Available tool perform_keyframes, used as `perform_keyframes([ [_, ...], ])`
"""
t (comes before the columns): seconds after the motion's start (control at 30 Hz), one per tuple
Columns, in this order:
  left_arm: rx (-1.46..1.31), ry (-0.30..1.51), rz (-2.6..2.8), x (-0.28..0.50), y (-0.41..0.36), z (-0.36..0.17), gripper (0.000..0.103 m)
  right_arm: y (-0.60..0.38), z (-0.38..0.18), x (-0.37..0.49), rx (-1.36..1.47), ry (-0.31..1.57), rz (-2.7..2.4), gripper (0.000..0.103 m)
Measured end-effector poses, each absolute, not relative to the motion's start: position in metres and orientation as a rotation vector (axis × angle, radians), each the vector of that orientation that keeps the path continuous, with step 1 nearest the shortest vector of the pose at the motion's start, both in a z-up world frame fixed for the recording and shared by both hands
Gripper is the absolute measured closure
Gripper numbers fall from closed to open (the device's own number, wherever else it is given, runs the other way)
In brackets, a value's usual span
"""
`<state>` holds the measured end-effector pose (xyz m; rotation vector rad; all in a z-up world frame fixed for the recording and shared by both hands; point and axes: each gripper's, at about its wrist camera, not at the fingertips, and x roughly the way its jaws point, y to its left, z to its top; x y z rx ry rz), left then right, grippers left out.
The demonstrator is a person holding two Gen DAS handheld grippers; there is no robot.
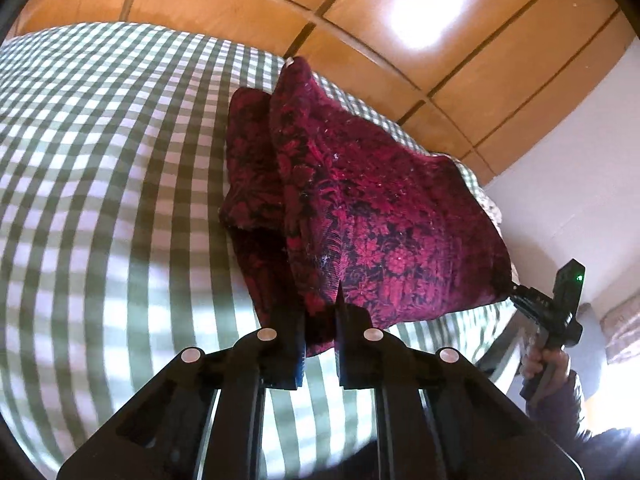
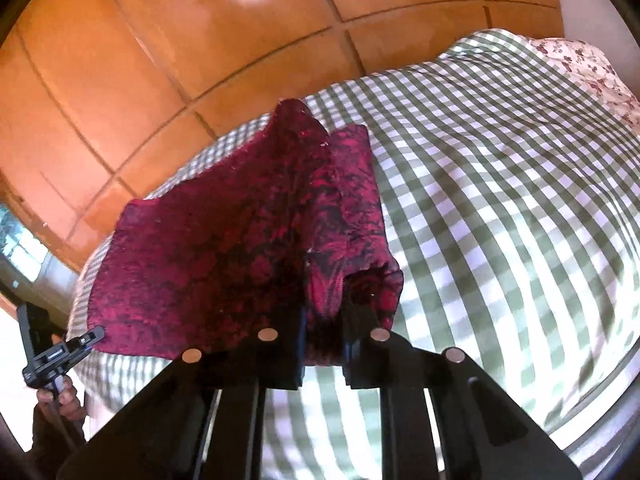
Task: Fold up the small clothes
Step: 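Lift the garment with both tools and fold it in half onto the bed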
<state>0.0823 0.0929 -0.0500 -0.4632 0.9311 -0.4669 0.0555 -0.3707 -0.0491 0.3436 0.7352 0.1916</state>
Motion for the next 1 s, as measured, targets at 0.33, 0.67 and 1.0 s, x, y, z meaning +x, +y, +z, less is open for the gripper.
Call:
perform_keyframes([
  [0.33, -0.432, 0.983, -0.436, 0.032, 0.105, -0.053, 0.078, -0.381, -0.075, 0.013, 0.366, 0.824, 0.191, 0.080],
  [0.67, -0.486, 0.864, -0.345, 0.109, 0.114, -0.016, 0.061, -0.362, -0.030, 0.093, 0.256, 0.690, 0.066, 0.049],
  [1.0, -0.417, 0.913, -0.280, 0.169, 0.079, -0.013, 0.093, -0.340, -0.037, 0.154, 0.186, 0.745, 0.043, 0.084],
])
